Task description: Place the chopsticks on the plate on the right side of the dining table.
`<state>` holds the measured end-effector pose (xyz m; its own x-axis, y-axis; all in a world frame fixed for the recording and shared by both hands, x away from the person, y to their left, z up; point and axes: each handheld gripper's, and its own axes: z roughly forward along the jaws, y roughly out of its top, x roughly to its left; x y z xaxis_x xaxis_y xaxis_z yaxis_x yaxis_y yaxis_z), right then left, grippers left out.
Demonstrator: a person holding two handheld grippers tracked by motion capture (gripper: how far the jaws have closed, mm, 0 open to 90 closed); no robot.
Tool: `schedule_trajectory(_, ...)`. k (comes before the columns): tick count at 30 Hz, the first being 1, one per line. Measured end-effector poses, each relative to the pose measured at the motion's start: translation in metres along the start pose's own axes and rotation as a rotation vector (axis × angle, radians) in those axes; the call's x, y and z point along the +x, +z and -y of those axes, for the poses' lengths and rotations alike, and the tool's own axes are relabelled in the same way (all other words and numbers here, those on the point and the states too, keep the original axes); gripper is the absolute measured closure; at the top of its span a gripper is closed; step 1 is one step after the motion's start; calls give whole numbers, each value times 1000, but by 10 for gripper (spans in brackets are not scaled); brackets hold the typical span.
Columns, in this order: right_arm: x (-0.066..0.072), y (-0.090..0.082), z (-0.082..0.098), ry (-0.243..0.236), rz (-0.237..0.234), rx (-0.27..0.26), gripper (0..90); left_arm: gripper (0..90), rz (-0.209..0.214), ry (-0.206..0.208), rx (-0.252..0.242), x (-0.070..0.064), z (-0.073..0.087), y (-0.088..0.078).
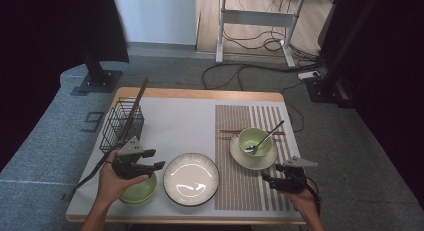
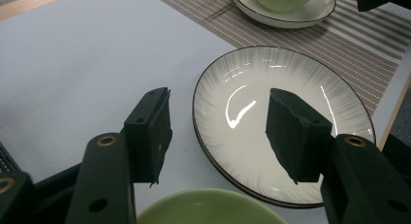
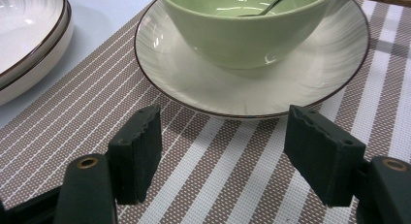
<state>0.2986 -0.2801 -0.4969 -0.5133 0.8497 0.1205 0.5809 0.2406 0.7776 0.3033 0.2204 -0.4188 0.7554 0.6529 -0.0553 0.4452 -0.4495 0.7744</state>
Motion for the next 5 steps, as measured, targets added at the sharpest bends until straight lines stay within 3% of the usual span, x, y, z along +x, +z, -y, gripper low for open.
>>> schedule_trajectory(5,-2,-3,1,4,19,-27,294,417,1,2,6,0,0,2)
